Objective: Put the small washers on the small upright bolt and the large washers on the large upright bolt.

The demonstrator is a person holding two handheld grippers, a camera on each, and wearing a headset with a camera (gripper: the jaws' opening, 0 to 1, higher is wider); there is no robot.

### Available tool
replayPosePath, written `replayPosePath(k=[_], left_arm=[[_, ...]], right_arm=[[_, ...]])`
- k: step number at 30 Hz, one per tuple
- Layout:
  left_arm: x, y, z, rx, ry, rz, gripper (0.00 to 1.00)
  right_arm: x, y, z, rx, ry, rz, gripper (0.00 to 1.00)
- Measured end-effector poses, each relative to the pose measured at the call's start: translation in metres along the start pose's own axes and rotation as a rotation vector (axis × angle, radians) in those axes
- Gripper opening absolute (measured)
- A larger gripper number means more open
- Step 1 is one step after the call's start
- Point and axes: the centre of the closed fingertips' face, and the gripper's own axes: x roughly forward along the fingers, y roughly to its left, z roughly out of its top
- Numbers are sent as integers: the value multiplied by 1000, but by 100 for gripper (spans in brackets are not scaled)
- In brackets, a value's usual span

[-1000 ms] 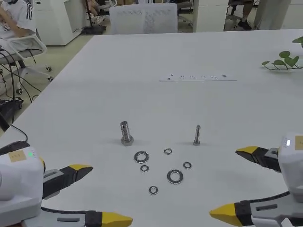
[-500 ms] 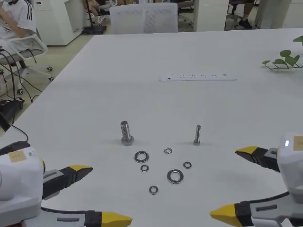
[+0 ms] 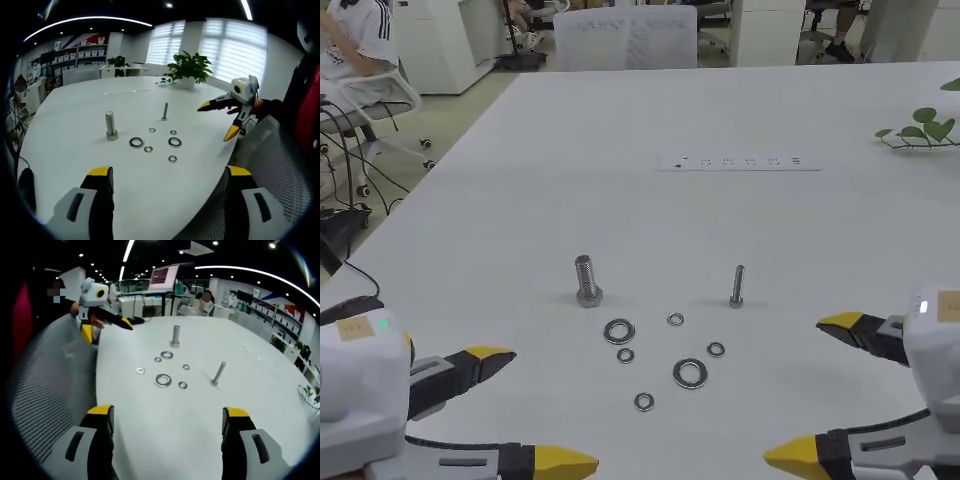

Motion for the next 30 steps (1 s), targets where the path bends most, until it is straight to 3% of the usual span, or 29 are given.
replayPosePath(k=[30], left_arm=[[0,2,4,21,-13,-9,92]], right_arm=[[5,-1,6,-60,38,16,89]])
